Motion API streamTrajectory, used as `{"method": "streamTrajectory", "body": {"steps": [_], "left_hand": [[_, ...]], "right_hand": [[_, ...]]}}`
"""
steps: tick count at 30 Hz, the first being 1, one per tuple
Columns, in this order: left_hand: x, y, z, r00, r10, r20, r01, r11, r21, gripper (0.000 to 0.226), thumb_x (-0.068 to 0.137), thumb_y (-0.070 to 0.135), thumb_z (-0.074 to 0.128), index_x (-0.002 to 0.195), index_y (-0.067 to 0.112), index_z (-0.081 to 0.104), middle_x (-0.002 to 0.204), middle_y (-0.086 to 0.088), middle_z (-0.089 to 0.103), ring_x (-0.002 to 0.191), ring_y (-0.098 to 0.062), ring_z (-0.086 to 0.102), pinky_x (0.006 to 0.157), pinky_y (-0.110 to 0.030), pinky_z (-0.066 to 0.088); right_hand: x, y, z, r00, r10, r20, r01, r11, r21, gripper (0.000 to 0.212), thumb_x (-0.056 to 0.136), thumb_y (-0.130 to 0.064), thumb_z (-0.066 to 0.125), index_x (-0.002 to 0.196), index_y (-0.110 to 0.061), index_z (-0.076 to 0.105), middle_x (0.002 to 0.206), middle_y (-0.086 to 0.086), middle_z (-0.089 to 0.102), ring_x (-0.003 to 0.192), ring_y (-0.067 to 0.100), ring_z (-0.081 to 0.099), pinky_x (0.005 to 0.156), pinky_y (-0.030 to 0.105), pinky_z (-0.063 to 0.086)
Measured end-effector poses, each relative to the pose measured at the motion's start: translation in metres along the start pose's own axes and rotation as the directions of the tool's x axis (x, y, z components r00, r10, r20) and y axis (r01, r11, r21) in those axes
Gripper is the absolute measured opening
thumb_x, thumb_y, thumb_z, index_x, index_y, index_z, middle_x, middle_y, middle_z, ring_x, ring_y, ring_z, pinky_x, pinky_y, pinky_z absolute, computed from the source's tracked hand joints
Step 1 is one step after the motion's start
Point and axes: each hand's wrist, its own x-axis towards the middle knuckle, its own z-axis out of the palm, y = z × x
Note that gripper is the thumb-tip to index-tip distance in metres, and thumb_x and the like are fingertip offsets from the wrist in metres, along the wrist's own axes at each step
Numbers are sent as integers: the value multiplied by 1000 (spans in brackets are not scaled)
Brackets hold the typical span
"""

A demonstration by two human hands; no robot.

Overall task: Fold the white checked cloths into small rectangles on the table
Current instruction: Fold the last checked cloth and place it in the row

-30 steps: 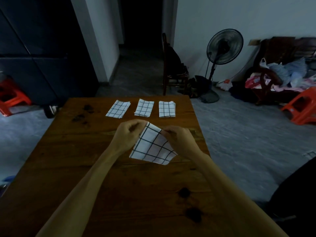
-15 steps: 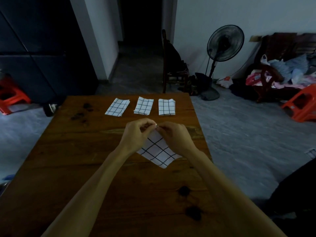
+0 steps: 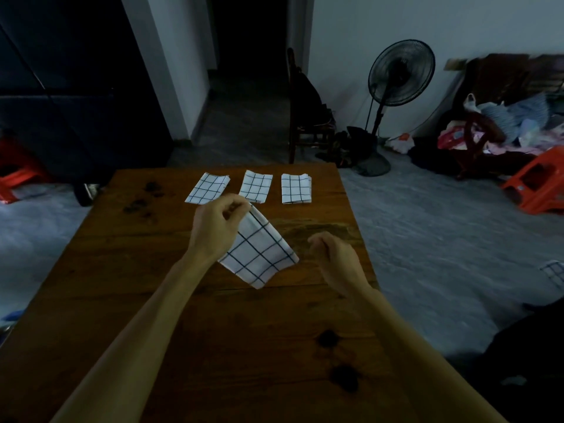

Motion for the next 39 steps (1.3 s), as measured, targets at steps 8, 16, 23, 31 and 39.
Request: {"method": "streamTrajectory", "body": {"steps": [8,16,23,31,39], "left_hand": [[-12,19,20,981,57,184,-51,998,-39,14,89,24,60,101,29,60,91,18,59,84,5,56,69,-10,44],[-32,-3,17,961,-206,184,253,923,-289,26,87,38,57,112,33,50,107,12,59,96,-3,59,77,-24,52],[-35,1,25,972,-216,87,233,895,-380,13,93,25,53,105,28,51,101,7,61,89,0,60,72,-21,54],[-29,1,26,975,-214,61,221,900,-375,26,89,19,61,111,25,48,102,13,59,94,4,58,72,-14,51],[-20,5,7,994,-113,1,108,944,-313,12,90,19,59,96,29,60,92,17,61,87,5,58,73,-7,47]], "right_hand": [[22,-48,1,988,-137,66,132,989,71,22,98,-19,52,80,-32,51,71,-20,50,61,-11,50,57,7,37],[18,-43,-8,998,65,25,-70,899,433,18,99,-23,49,86,-19,61,71,-8,58,57,-7,53,53,11,41],[16,-49,-7,989,131,73,-150,825,544,15,96,-29,52,96,-19,64,86,-5,69,75,-1,66,63,16,52],[18,-49,-10,983,170,73,-183,828,530,14,97,-24,52,99,-19,65,94,-2,70,84,6,68,72,26,57],[20,-47,-20,990,103,94,-138,819,556,14,97,-21,52,91,-20,65,82,-3,69,74,5,67,63,20,54]]}}
